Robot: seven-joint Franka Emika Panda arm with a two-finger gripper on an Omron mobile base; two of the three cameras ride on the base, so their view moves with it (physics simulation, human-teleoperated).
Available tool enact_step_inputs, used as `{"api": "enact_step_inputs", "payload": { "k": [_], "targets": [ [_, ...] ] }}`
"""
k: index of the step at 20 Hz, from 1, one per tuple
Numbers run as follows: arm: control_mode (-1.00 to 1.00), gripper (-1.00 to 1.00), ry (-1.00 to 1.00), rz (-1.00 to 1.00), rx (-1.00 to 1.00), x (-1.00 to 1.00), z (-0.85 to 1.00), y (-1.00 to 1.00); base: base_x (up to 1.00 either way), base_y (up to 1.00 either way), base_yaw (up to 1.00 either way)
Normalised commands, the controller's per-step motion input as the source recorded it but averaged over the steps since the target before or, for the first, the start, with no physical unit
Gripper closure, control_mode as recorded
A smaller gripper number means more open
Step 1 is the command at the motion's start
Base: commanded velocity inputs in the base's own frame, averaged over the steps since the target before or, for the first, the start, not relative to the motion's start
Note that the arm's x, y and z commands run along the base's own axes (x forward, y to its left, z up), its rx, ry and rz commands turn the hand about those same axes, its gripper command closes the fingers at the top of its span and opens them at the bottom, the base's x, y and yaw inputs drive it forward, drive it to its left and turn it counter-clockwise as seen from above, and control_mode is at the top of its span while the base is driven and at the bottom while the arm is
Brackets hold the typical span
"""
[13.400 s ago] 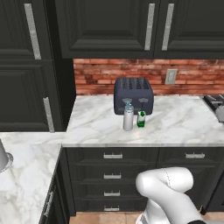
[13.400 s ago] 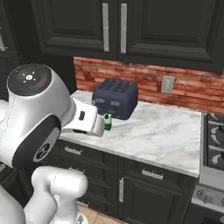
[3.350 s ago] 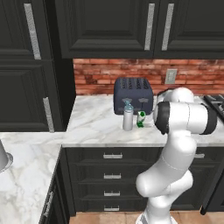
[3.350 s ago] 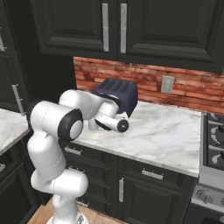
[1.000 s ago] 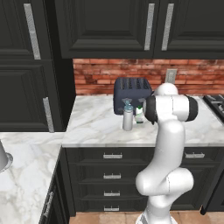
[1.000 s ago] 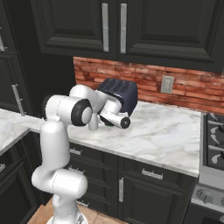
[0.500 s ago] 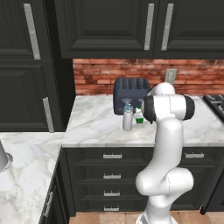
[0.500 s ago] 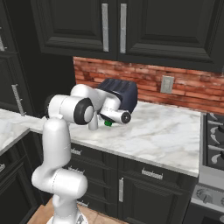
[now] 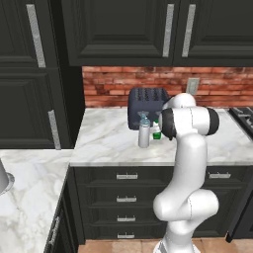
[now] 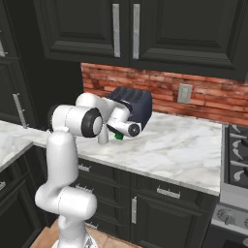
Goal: Move the drinks to the dining counter.
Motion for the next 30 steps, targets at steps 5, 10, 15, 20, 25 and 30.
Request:
{"api": "enact_step_inputs", "payload": {
  "k": [5, 10, 15, 20, 25, 30],
  "targets": [
    [-1.0, 1.0, 0.0, -0.15, 0.02, 0.0, -0.28, 0.0, 0.0, 0.0, 0.0],
    [-1.0, 1.0, -0.01, -0.16, 0.05, -0.09, -0.01, -0.26, 0.0, 0.0, 0.0],
    [-1.0, 1.0, -0.05, -0.05, 0.23, -0.42, 0.65, -0.91, 0.0, 0.0, 0.0],
    [-1.0, 1.0, -0.08, -0.01, 0.28, -0.43, 0.57, -1.0, 0.0, 0.0, 0.0],
    [-1.0, 1.0, -0.06, 0.0, 0.27, -0.74, 0.59, -0.85, 0.0, 0.0, 0.0],
    [-1.0, 1.0, -0.11, 0.05, 0.12, -1.0, 0.49, -0.2, 0.0, 0.0, 0.0]
  ]
}}
